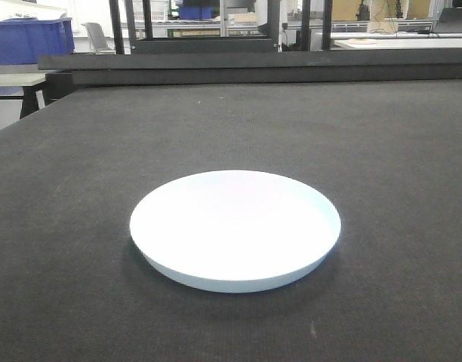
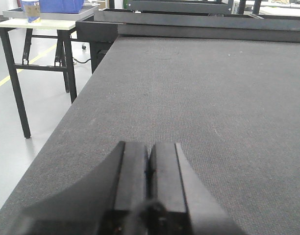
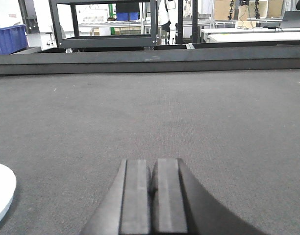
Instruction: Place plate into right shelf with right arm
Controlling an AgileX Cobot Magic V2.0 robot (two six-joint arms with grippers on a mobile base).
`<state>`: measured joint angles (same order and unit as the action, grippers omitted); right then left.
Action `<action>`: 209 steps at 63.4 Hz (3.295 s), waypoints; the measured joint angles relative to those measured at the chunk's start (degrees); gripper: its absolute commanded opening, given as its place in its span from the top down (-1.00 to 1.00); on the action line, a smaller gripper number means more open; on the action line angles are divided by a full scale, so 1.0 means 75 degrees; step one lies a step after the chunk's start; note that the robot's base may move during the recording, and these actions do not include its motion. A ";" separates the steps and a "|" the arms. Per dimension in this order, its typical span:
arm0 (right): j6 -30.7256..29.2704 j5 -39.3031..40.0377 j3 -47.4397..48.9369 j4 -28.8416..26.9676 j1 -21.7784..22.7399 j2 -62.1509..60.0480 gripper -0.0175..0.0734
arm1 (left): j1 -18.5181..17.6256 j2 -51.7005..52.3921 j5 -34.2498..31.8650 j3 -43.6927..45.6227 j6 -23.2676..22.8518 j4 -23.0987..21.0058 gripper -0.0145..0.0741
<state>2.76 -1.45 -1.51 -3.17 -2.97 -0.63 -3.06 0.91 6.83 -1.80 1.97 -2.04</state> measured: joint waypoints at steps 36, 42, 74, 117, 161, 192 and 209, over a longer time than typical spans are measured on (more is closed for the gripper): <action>0.0000 0.0000 0.0000 0.0000 0.0000 0.0000 0.49 | 0.0000 0.0000 0.0000 0.0000 0.0000 0.0000 0.78; 0.0000 0.0038 0.0000 0.0000 0.0000 0.0000 0.49 | 0.0000 0.0000 0.0000 0.0000 0.0000 0.0000 0.78; 0.0814 -0.1418 0.1296 -0.0017 -0.0123 0.0034 0.49 | 0.0000 0.0000 0.0000 0.0000 0.0000 0.0000 0.78; -0.0914 -0.5873 0.6231 -0.1607 -0.1918 0.7273 0.46 | 0.0000 0.0000 0.0000 0.0000 0.0000 0.0000 0.78; -0.0893 -0.4566 0.6956 -0.2477 -0.3313 1.1658 -0.78 | 0.0000 0.0000 0.0000 0.0000 0.0000 0.0000 0.78; -0.0833 -0.3780 0.6973 -0.2540 -0.3313 1.2106 -0.43 | 0.0000 0.0000 0.0000 0.0000 0.0000 0.0000 0.78; -0.0833 -0.3763 0.6977 -0.2556 -0.3313 1.2225 -0.19 | 0.0000 0.0000 0.0000 0.0000 0.0000 0.0000 0.78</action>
<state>-3.49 -29.68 50.81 -22.34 -27.82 91.06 -3.06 0.91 6.83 -1.80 1.97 -2.04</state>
